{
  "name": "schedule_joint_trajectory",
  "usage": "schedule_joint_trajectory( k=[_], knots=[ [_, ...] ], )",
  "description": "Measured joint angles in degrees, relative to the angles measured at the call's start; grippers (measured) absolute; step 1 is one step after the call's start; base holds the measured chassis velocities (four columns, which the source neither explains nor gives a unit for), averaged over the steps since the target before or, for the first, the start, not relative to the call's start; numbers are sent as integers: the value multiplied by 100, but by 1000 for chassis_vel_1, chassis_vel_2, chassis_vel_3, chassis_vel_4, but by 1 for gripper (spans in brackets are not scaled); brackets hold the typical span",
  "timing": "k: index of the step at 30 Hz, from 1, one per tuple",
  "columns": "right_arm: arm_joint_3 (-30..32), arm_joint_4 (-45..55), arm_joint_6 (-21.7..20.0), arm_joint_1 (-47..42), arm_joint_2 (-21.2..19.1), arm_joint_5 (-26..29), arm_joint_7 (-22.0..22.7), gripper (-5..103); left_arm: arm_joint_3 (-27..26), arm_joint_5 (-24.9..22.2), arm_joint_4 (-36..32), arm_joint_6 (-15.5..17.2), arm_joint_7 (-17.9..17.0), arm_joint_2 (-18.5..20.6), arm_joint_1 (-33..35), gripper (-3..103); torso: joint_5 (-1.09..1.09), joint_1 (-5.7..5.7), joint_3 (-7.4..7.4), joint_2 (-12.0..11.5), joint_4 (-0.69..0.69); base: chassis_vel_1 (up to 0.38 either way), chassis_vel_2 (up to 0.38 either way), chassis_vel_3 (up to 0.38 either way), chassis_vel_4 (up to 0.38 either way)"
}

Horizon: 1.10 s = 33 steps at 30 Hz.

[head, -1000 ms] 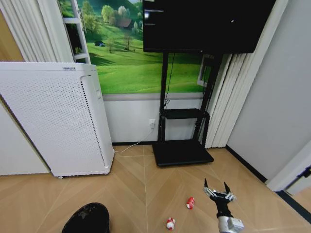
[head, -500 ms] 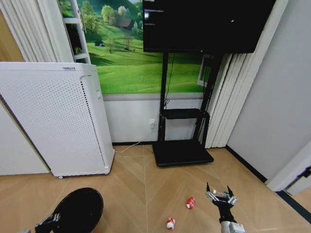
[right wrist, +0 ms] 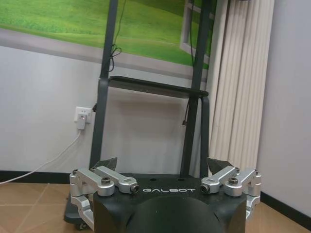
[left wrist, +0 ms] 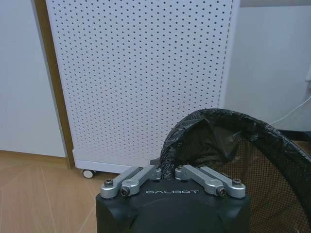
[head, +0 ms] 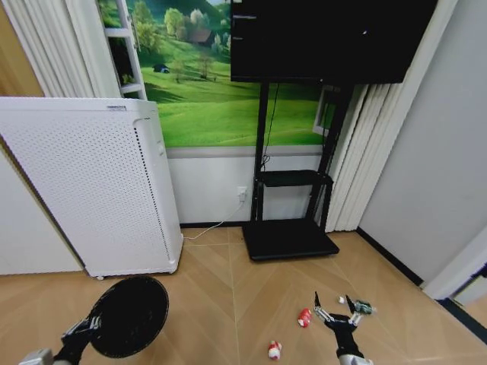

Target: Pick up the trash bin and place the garbage on the floor into it.

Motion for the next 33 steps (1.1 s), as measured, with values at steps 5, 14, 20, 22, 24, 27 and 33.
schedule_joint_trajectory(
  k=[5,14,20,22,24,27,33],
  knots=[
    [-31,-36,-16,36,-26,-15,2,100,6,-10,-35,6,-3,30,-8,7,-2,0,0,0,0,253,230,-228,-223],
    [-198,-208,-410,256,-225,-115,45,100,57,-26,-39,9,-16,7,-16,7,-3,1,0,0,-2,226,187,-214,-235],
    [-479,-991,-605,650,-391,-299,170,100,96,-6,-40,7,-13,-33,-16,7,1,1,1,0,3,46,25,43,-15],
    [-520,-1226,-631,734,-394,-349,218,100,97,-6,-46,7,-11,-41,-11,7,3,1,1,0,1,-96,-35,71,20],
    [-597,-1730,-742,862,-396,-397,229,100,98,-9,-59,-3,-3,-53,-2,7,2,1,1,0,-4,-94,-65,34,17],
    [-618,-2129,-879,912,-409,-399,118,100,92,-8,-45,-20,2,-56,0,7,1,1,0,1,-4,-31,-22,5,4],
    [-616,-2561,-1160,858,-557,-222,-480,100,106,17,16,-34,-22,-51,-10,7,0,0,0,0,1,0,0,0,0]
  ],
)
